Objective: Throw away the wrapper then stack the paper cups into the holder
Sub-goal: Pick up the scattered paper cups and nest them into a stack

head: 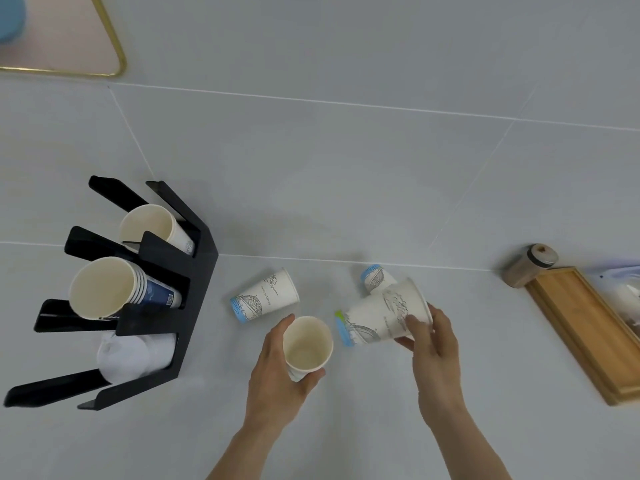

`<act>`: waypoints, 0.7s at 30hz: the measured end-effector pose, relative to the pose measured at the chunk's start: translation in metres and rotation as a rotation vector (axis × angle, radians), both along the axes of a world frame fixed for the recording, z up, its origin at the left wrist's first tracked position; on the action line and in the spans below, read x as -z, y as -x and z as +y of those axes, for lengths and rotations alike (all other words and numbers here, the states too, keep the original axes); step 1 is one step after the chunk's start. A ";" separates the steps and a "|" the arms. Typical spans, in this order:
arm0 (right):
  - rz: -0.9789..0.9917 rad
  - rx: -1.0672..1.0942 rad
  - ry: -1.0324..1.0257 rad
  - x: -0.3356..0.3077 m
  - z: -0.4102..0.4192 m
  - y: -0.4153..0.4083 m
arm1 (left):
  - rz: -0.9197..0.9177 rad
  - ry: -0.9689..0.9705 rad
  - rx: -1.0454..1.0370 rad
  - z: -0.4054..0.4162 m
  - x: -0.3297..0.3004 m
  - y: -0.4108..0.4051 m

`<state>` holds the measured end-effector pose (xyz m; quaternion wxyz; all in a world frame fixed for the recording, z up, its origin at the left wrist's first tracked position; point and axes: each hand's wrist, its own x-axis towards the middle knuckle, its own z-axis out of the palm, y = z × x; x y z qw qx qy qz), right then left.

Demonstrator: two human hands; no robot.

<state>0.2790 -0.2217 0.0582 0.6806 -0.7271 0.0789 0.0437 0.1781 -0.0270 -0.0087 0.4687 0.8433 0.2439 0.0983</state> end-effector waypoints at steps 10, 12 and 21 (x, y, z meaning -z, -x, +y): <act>-0.519 -0.599 0.559 0.002 0.047 0.037 | -0.047 0.078 0.002 -0.003 -0.012 0.005; -0.443 -0.622 0.564 0.016 0.048 0.042 | -0.059 0.084 -0.010 -0.003 -0.014 0.007; -0.265 -0.599 0.617 0.048 0.048 0.039 | -0.006 -0.078 0.091 0.003 -0.010 0.001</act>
